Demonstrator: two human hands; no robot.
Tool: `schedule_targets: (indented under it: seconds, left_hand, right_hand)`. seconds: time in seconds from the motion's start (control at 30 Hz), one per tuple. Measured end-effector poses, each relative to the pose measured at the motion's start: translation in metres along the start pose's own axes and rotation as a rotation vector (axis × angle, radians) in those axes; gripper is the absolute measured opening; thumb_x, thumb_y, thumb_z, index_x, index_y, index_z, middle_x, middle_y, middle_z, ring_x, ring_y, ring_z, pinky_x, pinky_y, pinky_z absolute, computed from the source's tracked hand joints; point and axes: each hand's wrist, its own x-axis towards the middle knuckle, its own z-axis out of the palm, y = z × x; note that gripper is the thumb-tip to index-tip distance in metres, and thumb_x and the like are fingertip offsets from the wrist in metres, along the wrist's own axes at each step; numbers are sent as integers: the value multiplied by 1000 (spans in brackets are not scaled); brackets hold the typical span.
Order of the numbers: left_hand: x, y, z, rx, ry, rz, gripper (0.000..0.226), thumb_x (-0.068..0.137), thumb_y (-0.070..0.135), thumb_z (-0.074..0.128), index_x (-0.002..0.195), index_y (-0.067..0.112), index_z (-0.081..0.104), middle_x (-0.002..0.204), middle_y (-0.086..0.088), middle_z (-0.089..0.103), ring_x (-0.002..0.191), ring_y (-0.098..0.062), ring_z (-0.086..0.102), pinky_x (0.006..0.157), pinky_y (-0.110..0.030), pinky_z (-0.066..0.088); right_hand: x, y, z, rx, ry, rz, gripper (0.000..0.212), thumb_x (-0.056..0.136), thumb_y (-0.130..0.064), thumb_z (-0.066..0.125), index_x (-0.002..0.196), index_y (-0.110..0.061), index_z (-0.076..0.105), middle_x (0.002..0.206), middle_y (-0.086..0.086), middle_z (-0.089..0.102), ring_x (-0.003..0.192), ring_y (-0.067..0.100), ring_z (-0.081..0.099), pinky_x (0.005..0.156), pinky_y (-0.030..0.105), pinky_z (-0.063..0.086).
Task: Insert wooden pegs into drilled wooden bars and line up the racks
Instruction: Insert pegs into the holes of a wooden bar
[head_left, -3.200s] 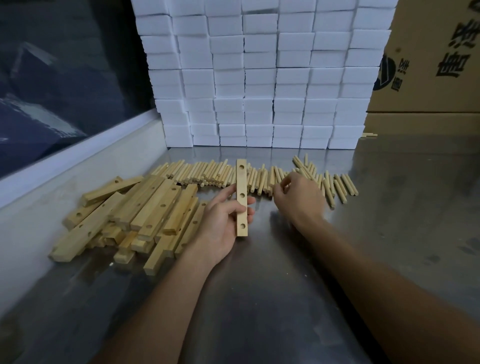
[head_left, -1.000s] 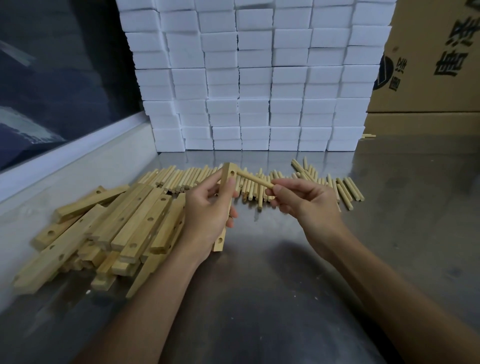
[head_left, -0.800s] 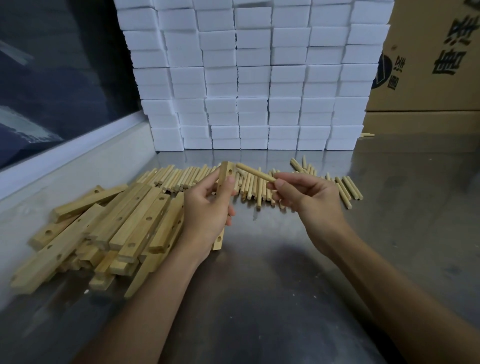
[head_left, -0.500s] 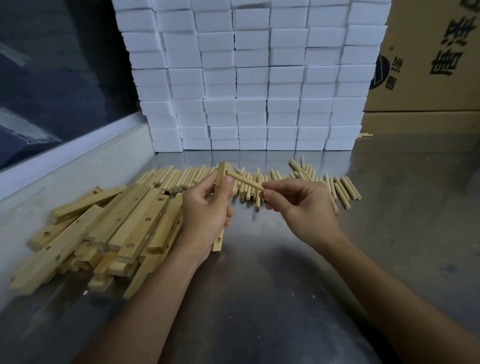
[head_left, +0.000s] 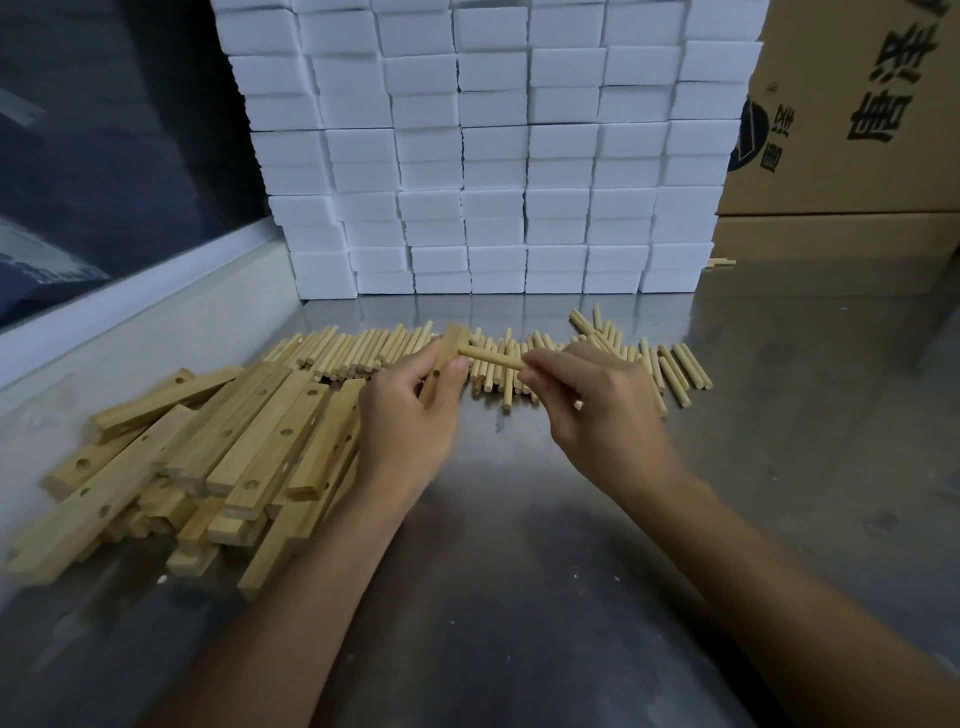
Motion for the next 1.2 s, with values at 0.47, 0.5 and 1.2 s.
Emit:
schedule_targets:
  seconds: [0.47,0.5,1.2]
  left_hand:
    - [-3,0,1,160,-67,197,15,94,15,64,84,5,68,52,15,32,50,0,39,50,-11,28]
    - [-4,-1,2,154,-76,184,19,95,16,64,79,6,65,51,14,30,49,-3,36,48,-14,27]
    - [-1,-11,4,241,-161,100,30,97,25,59,72,10,55,53,5,40,51,-12,33,48,-25,24]
  right_hand:
    - [-3,-24,3,-113,45,114,27,92,-16,49,75,-3,65,58,5,55,48,28,47,43,35,34]
    - [-3,-24,3,-120,28,132,29,93,-18,47,75,-3,64,58,3,52,48,27,45,44,34,32]
    - [-1,-20,10,-247,-304,235,16,93,-16,48,99,-14,63,77,5,66,66,28,58,60,36,47]
